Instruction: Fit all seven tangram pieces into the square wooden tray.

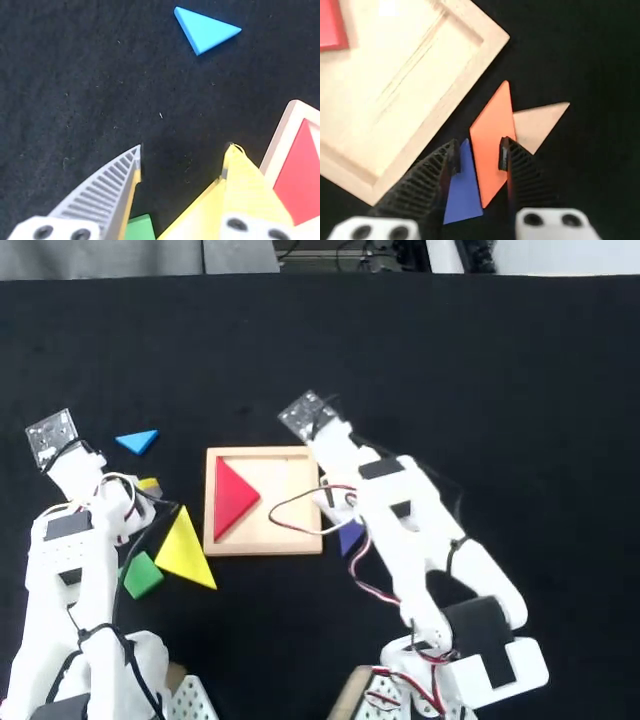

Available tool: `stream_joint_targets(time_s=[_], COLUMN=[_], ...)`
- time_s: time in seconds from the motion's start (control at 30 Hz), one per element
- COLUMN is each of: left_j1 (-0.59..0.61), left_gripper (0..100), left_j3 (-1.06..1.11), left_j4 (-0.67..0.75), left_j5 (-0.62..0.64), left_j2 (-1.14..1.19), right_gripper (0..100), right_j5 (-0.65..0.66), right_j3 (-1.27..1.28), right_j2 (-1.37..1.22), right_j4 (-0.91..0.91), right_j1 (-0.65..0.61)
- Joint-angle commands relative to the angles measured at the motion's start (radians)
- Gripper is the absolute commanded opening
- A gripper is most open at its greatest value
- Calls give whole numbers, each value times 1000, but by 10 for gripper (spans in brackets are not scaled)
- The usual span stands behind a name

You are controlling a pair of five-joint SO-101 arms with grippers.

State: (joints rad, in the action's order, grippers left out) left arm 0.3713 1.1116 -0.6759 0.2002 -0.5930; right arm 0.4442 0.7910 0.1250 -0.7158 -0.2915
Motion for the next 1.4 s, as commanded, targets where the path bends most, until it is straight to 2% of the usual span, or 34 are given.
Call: stream_joint_targets(time_s=[0.0, 0.1, 0.4, 0.63, 0.77, 1.03, 1.17, 1.3, 1.37], left_j1=[-2, -2, -4, -5, -5, -5, -7, -7, -7], left_gripper=[263, 263, 263, 263, 263, 263, 263, 263, 263], left_j3=[-4, -4, -4, -4, -4, -5, -8, -7, -5], left_j4=[17, 17, 18, 18, 18, 18, 18, 18, 18], left_j5=[3, 2, 2, 2, 2, 2, 3, 3, 2], left_j2=[-21, -20, -20, -20, -20, -20, -20, -20, -20], right_gripper=[205, 232, 162, 24, 12, 12, 12, 14, 59], right_j5=[92, 120, 143, 141, 141, 123, 20, 43, 51], right_j3=[-50, -58, -148, -104, -65, 50, 110, 119, 96], right_j2=[1, -39, -140, -94, -42, 205, 302, 300, 259], right_j4=[14, 6, -72, -64, -64, -66, -71, -72, -72], right_j1=[-11, -11, -17, -17, -9, 147, 103, 5, -6])
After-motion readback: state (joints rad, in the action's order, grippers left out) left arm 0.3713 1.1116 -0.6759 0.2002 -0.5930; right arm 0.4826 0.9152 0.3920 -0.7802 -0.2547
